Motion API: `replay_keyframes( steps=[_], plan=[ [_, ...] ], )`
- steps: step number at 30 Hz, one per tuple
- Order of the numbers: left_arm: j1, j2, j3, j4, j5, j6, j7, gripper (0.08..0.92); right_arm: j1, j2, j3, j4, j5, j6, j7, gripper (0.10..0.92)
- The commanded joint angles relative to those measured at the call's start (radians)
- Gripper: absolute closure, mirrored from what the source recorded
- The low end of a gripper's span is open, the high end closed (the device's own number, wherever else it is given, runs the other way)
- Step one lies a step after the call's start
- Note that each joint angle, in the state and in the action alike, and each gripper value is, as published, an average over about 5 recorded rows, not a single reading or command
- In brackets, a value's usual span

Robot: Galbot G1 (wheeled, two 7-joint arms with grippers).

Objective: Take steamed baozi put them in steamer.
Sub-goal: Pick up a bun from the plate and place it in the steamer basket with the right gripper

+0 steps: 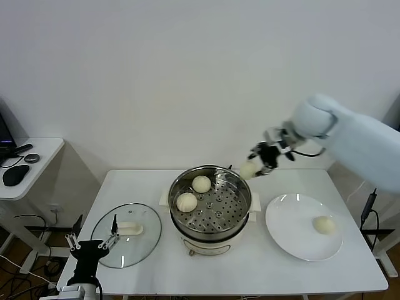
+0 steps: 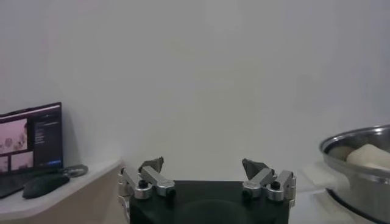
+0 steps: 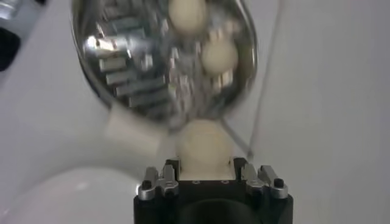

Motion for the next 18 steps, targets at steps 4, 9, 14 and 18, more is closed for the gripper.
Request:
replay_keyframes(
  steps=[4,9,14,18],
  plan=[
    [0.008,-0.007,-0.013,-0.009,-0.002,-0.001,-0.001,0.177,0.079,0.296,-0.275,0.003,-0.009,0.227,0.061,0.508],
    [0.009,-0.012,-0.016,-0.01,-0.002,-0.002,-0.001,0.177,0.058,0.313,-0.305,-0.022,-0.105,0.36,0.073,0.508],
    [0.009,-0.017,-0.016,-0.01,-0.001,-0.004,-0.002,0.177,0.034,0.317,-0.318,-0.029,-0.173,0.493,0.073,0.504],
    [0.015,-0.019,-0.014,-0.017,0.0,-0.007,-0.001,0.177,0.007,0.322,-0.31,-0.041,-0.218,0.588,0.074,0.493]
  ],
)
